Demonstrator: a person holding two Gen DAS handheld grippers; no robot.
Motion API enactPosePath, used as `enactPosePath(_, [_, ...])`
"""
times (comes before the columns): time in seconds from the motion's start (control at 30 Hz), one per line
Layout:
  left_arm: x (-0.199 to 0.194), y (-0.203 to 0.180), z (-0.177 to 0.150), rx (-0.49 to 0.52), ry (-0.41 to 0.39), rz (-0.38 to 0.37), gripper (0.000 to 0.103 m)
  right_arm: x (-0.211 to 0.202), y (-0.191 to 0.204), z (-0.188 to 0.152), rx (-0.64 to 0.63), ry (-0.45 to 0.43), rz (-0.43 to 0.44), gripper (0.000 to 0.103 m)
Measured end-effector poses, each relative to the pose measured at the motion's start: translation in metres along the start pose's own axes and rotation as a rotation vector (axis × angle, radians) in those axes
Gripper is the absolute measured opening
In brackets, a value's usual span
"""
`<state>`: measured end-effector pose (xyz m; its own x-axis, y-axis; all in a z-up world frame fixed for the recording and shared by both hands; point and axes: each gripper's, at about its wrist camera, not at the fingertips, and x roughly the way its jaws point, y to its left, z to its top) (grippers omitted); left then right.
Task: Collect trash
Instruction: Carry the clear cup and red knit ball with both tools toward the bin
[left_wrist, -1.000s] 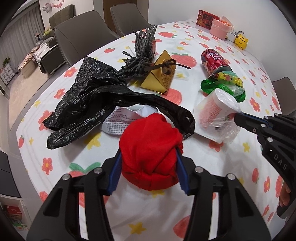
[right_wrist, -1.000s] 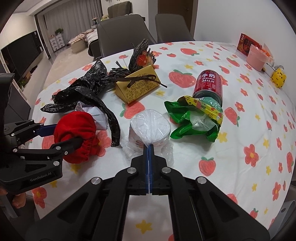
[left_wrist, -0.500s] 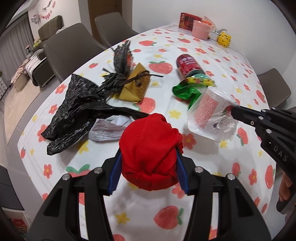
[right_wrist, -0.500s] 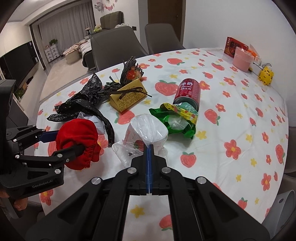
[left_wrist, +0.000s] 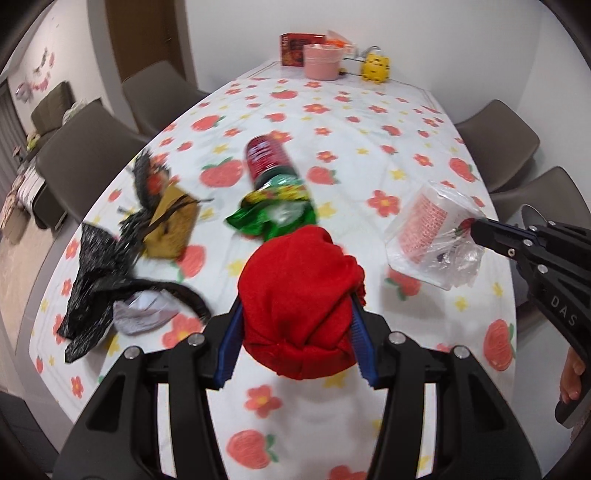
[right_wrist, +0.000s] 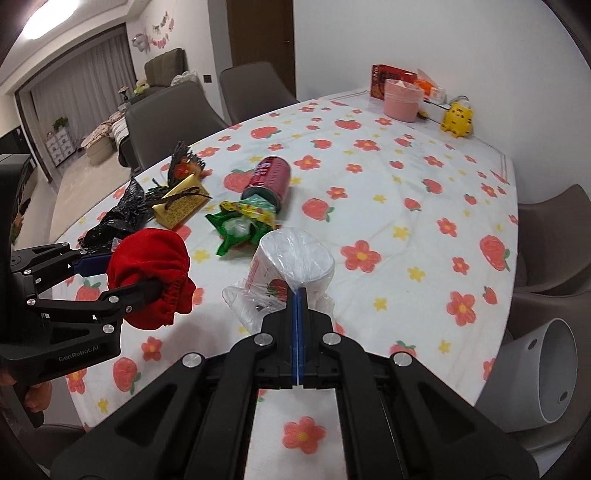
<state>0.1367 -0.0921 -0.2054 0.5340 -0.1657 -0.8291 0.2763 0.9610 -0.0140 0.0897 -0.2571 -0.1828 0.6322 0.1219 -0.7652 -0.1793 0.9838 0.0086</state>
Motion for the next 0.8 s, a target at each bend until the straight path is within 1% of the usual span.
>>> enactPosePath(0.1, [-0.002,-0.034,0.012,0.055,-0.018,-0.035,0.052,-0.019,-0.037,-0.01,0.064,-0.012,-0.058,0.0])
enactPosePath(0.3, [-0.002,-0.117,0.032,0.189,-0.041,-0.13,0.052,-0.059,-0.108,-0.035,0.19,-0.038,-0.175,0.0])
enactPosePath(0.5, [0.008,-0.213,0.05,0.319,-0.041,-0.242,0.052,-0.101,-0.177,-0.068,0.309,-0.051,-0.294,0.0])
enactPosePath(0.6, [0.015,-0.26,0.058,0.371,-0.041,-0.293,0.052,-0.118,-0.211,-0.085,0.361,-0.053,-0.349,0.0])
enactPosePath(0.8, [0.025,-0.345,0.078,0.454,-0.058,-0.363,0.052,-0.15,-0.278,-0.109,0.442,-0.067,-0.448,0.0])
